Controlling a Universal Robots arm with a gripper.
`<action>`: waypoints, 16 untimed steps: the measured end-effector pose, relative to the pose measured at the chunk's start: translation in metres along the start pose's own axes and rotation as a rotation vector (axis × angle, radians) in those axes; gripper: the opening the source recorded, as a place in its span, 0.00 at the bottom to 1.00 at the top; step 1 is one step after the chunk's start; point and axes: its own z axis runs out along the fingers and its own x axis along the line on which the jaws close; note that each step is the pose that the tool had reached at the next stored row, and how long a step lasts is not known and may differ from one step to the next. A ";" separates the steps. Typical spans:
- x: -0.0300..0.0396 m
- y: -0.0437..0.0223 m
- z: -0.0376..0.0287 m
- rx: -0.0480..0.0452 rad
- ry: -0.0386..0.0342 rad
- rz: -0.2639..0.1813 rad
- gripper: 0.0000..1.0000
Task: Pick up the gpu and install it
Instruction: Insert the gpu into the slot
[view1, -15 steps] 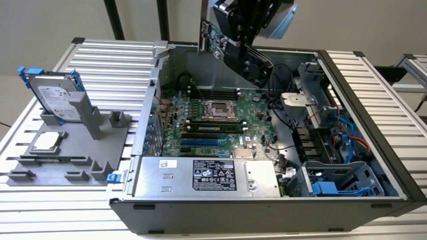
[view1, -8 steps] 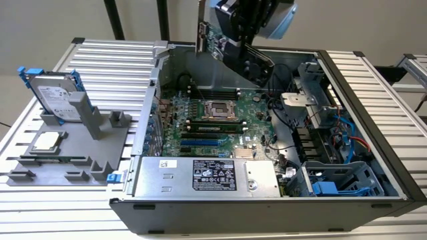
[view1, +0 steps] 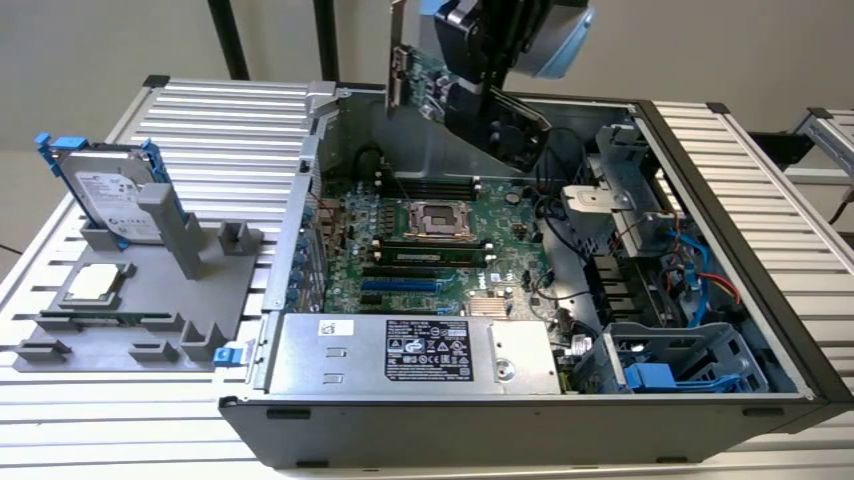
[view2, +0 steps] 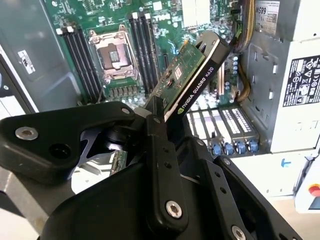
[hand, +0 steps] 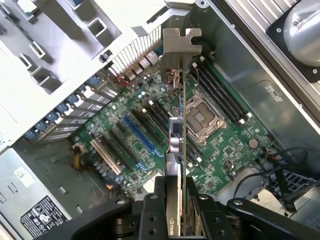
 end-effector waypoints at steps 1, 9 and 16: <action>0.0000 0.0000 0.0000 -0.0001 0.0006 -0.009 0.00; 0.0000 0.0000 -0.0006 -0.0009 0.0059 -0.085 0.00; 0.0000 0.0001 -0.0010 -0.0015 0.0107 -0.154 0.00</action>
